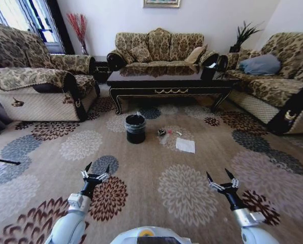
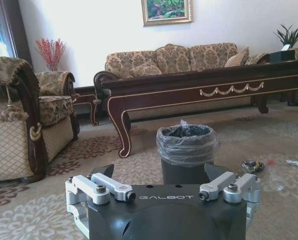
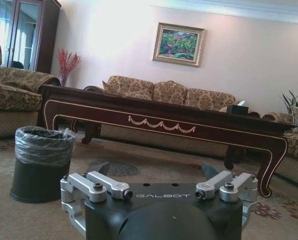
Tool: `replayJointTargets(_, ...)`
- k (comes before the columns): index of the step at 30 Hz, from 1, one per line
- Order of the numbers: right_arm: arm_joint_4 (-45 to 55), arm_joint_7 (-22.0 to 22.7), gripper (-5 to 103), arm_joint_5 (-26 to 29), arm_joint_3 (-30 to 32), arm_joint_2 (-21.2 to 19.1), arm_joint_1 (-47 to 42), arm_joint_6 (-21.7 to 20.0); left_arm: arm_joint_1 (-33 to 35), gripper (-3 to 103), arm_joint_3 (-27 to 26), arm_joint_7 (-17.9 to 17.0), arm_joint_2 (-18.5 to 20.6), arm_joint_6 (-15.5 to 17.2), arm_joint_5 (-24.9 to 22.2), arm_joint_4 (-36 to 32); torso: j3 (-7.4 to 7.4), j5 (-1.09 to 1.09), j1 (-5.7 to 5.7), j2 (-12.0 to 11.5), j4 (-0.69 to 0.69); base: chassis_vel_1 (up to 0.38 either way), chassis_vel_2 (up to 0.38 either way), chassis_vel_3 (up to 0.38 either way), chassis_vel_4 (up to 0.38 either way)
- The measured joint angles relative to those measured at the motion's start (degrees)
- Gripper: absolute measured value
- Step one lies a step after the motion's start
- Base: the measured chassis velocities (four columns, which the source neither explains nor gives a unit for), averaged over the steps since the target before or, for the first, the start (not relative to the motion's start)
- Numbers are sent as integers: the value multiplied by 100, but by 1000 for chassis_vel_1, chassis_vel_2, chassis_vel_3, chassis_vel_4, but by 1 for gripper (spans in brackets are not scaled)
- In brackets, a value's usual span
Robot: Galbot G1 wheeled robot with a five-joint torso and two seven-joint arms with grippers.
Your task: Move to the front of the table and pick up the trash from the floor, then place it into the trash bin.
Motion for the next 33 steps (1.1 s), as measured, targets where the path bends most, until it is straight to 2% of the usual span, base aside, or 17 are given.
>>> replayJointTargets(33,8,33,100,-107,-106,11,60,-55,-46,100,-27,0,20,12,-68,39,3,1,1,1,2,-218,230,223,-232)
